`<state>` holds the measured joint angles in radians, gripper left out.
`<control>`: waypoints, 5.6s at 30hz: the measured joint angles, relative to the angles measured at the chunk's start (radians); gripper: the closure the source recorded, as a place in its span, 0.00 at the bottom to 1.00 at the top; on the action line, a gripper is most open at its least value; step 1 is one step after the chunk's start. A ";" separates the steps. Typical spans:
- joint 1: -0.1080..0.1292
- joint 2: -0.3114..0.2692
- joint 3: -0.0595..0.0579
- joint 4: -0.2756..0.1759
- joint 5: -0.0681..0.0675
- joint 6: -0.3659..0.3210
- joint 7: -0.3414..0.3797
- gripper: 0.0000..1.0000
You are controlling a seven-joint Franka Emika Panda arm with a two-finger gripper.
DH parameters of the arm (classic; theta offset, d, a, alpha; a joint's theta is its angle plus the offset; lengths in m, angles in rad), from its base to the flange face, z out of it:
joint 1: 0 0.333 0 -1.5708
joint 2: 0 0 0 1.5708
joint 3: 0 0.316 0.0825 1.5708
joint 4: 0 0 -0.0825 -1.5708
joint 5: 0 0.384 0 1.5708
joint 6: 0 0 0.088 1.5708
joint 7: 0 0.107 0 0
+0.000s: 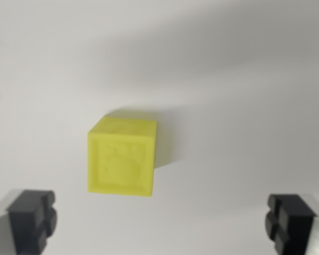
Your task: Pick yellow cube
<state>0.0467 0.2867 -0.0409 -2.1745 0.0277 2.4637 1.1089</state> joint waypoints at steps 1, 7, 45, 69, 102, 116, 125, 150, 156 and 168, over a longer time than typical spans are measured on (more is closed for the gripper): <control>0.002 0.004 0.000 -0.002 0.000 0.006 0.004 0.00; 0.015 0.027 0.000 -0.015 0.001 0.042 0.031 0.00; 0.086 0.208 0.000 -0.042 0.019 0.246 0.167 0.00; 0.090 0.281 -0.001 -0.024 0.034 0.300 0.164 1.00; 0.085 0.079 -0.001 -0.065 0.002 0.140 0.186 1.00; 0.084 0.001 -0.001 -0.066 -0.006 0.064 0.192 1.00; 0.083 -0.045 -0.001 -0.062 -0.011 0.013 0.195 1.00; 0.083 -0.159 0.000 -0.029 -0.019 -0.134 0.201 1.00; 0.083 -0.182 0.000 -0.016 -0.021 -0.170 0.202 1.00; 0.083 -0.218 0.000 0.009 -0.023 -0.231 0.204 1.00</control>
<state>0.1293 0.0687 -0.0414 -2.1659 0.0047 2.2328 1.3129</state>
